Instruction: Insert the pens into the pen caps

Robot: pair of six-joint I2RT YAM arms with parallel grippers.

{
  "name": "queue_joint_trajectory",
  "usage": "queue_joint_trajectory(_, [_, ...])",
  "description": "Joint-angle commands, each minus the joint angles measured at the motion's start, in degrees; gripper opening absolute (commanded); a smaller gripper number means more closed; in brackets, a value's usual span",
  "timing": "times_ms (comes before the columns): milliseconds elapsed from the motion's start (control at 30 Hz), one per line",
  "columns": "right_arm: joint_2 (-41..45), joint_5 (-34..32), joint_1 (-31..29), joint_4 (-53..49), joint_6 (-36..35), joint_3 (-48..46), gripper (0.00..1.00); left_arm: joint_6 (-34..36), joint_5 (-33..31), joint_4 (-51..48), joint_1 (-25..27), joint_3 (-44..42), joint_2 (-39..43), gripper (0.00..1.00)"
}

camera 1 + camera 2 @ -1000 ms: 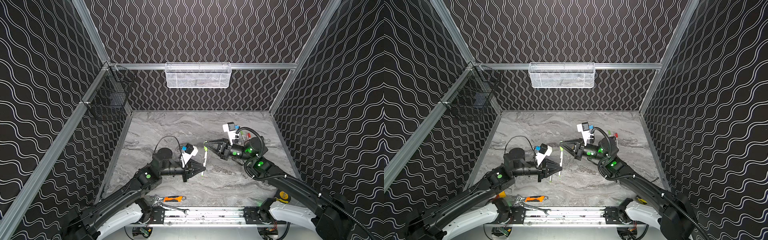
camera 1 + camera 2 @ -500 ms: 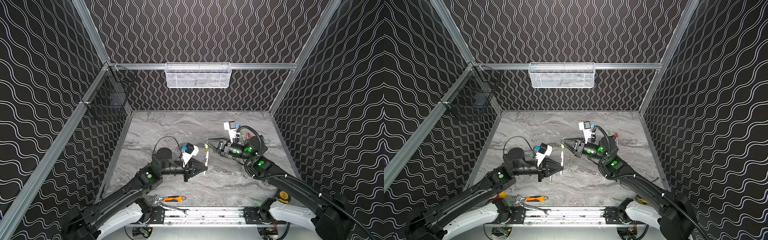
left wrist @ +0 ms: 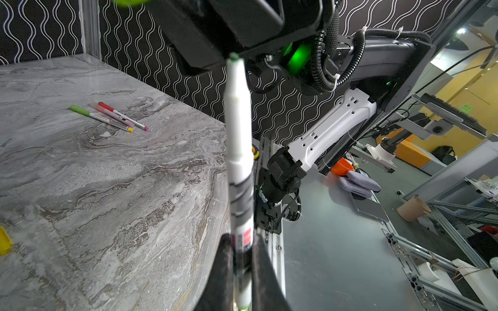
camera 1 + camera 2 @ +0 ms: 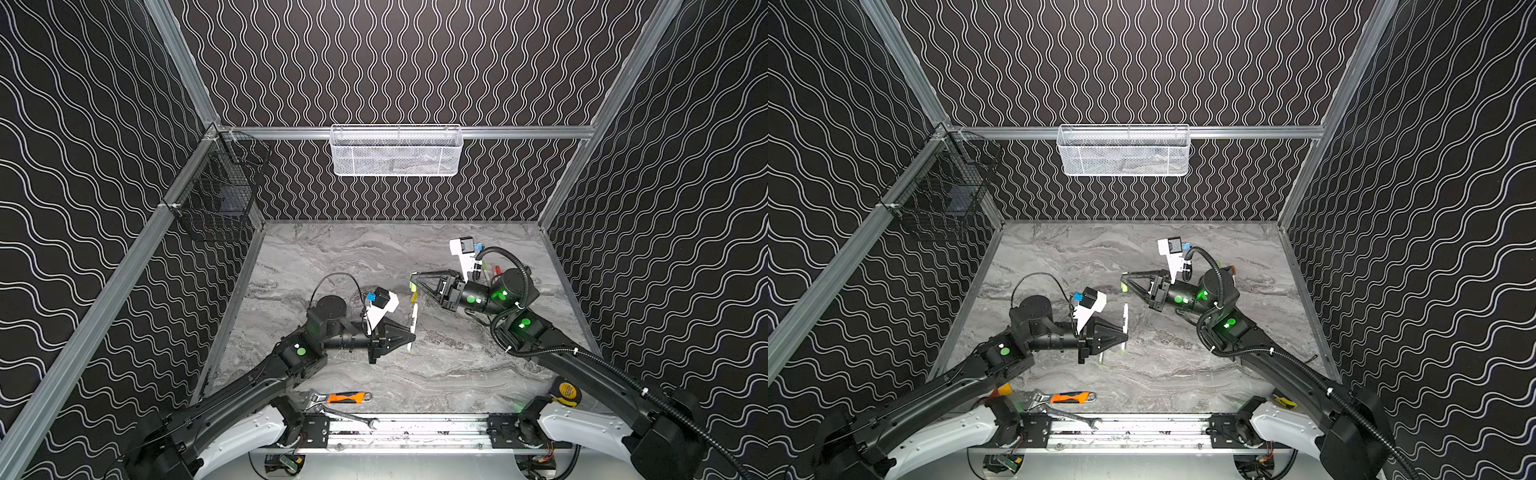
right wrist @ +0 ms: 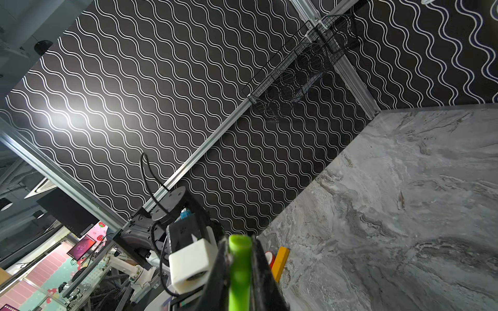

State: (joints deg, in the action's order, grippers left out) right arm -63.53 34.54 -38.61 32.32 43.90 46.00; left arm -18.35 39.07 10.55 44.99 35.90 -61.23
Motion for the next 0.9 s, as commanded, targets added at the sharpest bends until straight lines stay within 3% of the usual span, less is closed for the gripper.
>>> queue_joint_trajectory(0, [0.59, 1.13, 0.02, -0.16, -1.15, 0.32, 0.09, 0.71, -1.93, 0.9, -0.07, 0.21, 0.17, 0.0])
queue_joint_trajectory(867, [1.08, 3.9, -0.22, 0.64, -1.88, -0.4, 0.09, 1.0, -2.6, 0.97, -0.06, 0.22, -0.09, 0.0])
